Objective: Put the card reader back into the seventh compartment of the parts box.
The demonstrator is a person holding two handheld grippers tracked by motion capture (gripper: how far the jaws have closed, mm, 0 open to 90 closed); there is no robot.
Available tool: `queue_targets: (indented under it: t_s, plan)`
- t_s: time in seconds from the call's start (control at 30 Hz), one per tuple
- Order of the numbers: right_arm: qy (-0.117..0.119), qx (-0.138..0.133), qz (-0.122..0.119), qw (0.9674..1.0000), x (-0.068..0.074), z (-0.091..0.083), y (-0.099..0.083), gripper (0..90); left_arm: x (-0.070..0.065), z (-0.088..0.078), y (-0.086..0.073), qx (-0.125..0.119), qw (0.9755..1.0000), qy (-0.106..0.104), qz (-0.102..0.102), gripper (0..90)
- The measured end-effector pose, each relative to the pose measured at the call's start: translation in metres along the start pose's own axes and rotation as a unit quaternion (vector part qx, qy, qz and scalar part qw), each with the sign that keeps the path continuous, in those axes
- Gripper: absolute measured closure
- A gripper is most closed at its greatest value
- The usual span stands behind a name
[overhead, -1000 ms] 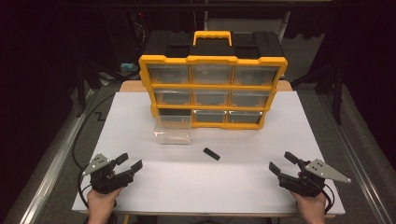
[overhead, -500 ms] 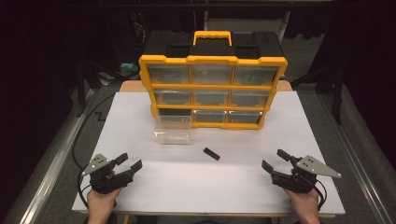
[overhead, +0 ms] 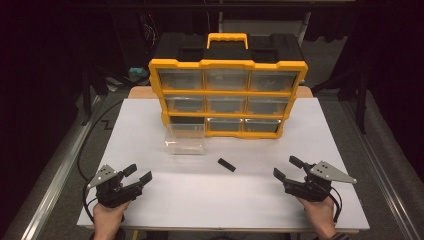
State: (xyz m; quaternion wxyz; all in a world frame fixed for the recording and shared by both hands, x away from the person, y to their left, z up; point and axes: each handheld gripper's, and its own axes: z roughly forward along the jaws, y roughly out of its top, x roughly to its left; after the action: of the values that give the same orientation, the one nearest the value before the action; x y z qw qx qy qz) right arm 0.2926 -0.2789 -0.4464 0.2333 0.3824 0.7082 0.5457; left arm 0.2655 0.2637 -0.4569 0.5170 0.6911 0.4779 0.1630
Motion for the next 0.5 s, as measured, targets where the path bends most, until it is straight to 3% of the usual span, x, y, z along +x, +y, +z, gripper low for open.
queue_targets:
  t_s: [0.5]
  plan:
    - [0.015,0.001,-0.006,0.9999,0.008,0.019,0.010,23.9,0.000,0.000,0.000,0.000,1.0000,-0.001,0.000,29.2]
